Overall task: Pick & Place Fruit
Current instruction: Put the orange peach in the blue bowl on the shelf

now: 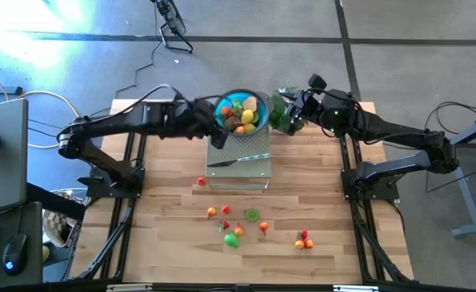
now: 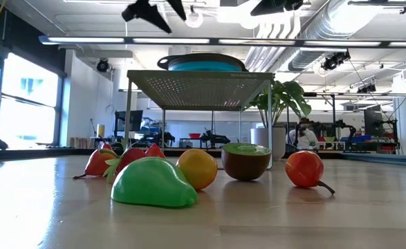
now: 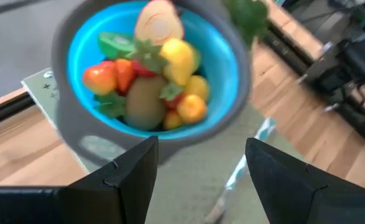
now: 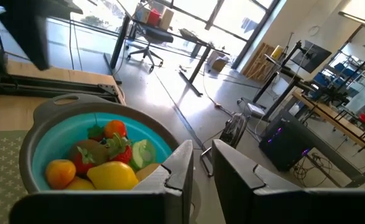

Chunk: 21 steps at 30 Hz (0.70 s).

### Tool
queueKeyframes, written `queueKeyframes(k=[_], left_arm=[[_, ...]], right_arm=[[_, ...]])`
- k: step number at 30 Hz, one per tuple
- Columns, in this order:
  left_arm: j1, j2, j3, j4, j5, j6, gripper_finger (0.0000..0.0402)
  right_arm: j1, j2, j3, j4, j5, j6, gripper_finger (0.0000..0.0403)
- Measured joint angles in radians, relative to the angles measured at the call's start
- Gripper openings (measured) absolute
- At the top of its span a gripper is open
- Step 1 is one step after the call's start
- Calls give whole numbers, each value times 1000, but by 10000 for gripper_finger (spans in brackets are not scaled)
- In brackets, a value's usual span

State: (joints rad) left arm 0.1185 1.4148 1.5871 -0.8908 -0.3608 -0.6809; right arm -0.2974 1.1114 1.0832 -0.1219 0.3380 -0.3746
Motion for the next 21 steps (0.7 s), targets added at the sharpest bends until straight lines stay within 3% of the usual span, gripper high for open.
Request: queueKeyframes(k=[13, 21], left_arm=[[-286, -16, -118, 162, -299, -131, 235], [-416, -155, -262, 166, -442, -230, 168]], right_arm=[[0, 0, 0, -1, 4, 2, 52], [0, 0, 0, -1, 4, 14, 52]])
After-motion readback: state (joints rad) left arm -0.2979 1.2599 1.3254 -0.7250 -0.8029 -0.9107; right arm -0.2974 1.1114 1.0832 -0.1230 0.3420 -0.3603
